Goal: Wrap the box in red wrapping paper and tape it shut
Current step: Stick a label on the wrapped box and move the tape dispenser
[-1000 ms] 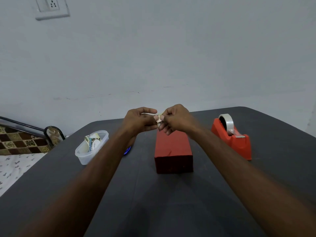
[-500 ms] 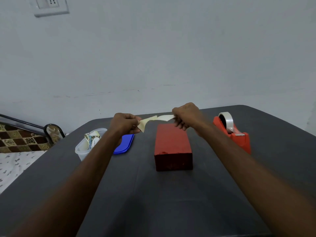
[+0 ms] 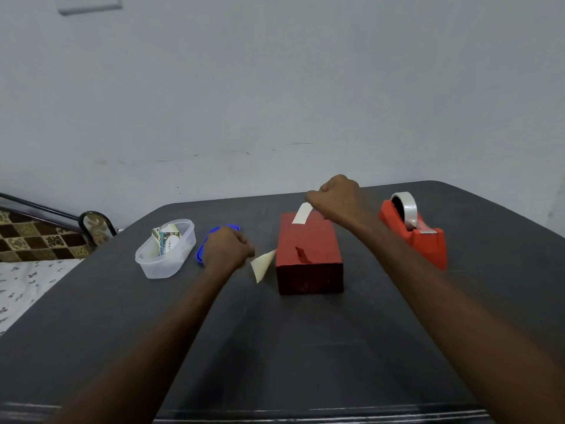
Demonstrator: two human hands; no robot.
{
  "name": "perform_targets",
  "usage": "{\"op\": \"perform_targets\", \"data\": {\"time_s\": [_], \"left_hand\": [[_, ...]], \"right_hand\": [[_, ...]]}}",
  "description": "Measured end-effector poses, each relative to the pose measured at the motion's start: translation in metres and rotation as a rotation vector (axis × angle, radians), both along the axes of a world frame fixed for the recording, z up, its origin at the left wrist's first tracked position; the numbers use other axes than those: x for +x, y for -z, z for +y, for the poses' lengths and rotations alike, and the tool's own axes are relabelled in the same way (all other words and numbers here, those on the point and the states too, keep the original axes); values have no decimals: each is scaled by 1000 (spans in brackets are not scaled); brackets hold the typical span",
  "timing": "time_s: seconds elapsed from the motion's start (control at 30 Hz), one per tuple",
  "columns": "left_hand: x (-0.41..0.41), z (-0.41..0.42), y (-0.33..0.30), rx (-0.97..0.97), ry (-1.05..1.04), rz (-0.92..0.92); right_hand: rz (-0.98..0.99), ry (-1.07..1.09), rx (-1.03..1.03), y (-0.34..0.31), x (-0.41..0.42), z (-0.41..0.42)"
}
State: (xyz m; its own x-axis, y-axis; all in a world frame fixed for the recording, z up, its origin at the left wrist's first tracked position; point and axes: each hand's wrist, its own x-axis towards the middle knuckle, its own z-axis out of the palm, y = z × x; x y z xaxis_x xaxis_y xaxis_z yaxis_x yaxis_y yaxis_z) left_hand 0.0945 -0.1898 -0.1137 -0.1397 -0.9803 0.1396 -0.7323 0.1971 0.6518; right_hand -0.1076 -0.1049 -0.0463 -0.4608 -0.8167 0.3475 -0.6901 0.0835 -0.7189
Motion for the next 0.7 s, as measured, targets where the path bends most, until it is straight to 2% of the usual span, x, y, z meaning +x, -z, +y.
{"op": "perform_targets", "data": {"time_s": [0.07, 0.1, 0.2, 0.3, 0.43, 0.57, 0.63, 0.7], "left_hand": [[-3, 3, -13, -130, 60, -36], [-5, 6, -21, -183, 113, 12], [-17, 24, -47, -203, 359, 289], [-35, 40, -59, -221, 500, 300], [-49, 40, -58, -326, 440, 248], [-54, 32, -57, -344, 372, 298], [-55, 28, -56, -319, 318, 365], [-53, 23, -57, -227, 275, 506]], "right_hand": [[13, 4, 3, -1, 0, 0], [12, 6, 3, -1, 0, -1], [-1, 7, -3, -1, 0, -5], [-60, -15, -5, -3, 2, -4], [-169, -88, 4, -6, 3, -2], [-316, -144, -21, -9, 2, -5], [-358, -123, -67, -7, -4, -9], [-248, -2, -128, -1, -11, -12]]}}
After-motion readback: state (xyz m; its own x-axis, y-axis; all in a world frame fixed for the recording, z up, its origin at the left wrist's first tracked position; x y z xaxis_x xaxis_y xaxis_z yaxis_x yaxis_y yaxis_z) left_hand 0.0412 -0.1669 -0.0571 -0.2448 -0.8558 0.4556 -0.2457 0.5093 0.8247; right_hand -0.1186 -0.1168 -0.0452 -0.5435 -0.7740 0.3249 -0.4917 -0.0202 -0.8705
